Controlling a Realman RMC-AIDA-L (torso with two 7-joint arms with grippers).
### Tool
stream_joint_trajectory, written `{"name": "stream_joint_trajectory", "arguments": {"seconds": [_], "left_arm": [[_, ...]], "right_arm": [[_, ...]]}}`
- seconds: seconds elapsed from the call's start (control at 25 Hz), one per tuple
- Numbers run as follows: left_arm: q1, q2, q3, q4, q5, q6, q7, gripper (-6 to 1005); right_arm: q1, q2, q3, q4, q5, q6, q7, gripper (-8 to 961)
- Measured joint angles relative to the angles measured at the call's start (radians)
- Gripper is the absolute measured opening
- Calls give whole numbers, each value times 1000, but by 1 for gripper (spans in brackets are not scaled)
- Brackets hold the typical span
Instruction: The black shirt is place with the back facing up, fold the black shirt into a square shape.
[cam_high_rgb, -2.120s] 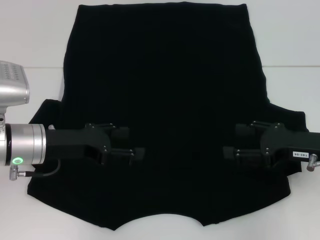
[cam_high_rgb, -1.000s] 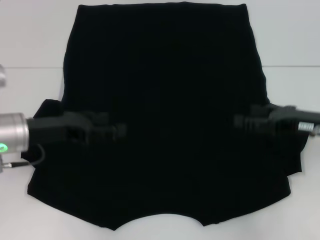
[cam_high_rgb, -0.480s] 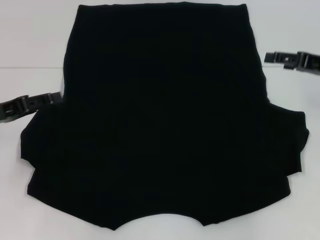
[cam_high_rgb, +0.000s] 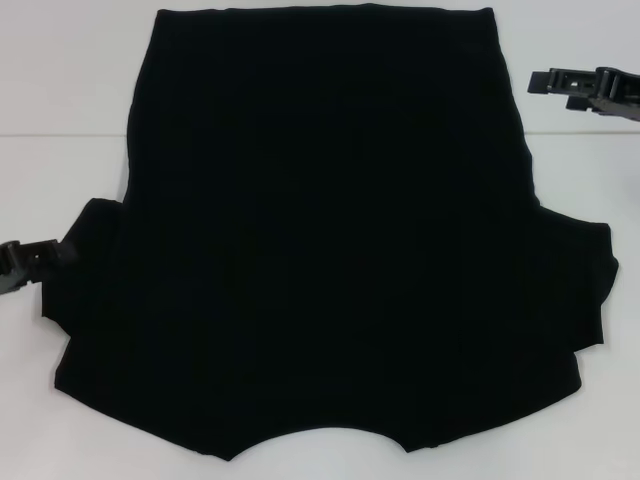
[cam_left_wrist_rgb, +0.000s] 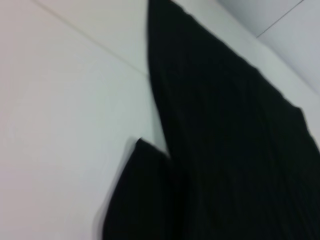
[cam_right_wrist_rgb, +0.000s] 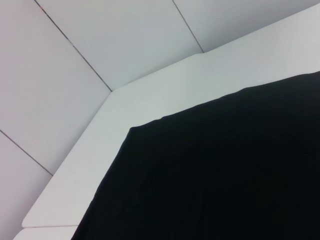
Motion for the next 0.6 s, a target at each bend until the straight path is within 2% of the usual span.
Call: {"name": "stream_joint_trajectory", "arguments": {"seconds": [0.6], "left_arm": [[1,-5,6,1,86,-67,25,561]], "right_arm": [[1,1,-2,-1,2,-12,1,888]]}}
